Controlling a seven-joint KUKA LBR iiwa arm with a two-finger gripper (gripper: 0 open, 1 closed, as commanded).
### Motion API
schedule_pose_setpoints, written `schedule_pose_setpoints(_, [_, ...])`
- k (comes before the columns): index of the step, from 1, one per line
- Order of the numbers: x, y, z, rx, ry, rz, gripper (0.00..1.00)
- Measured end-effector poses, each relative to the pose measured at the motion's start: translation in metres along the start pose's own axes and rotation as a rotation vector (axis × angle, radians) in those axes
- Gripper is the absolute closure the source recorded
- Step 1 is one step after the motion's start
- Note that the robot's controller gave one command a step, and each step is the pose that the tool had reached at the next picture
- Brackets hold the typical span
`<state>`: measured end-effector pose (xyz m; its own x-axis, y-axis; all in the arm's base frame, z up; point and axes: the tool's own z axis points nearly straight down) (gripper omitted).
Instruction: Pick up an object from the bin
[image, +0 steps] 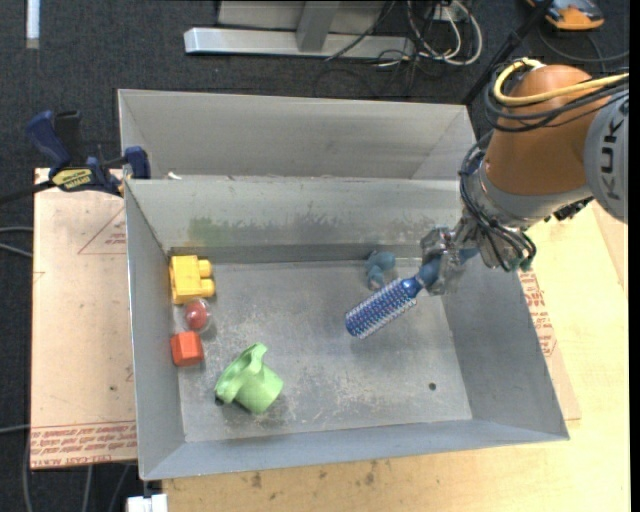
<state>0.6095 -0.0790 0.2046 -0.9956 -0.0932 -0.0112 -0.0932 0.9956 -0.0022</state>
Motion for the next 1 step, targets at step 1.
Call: schedule_pose_setpoints(1, [0.0291,-0.0251,-0.0281,-0.001,0.009,0.202,1.00])
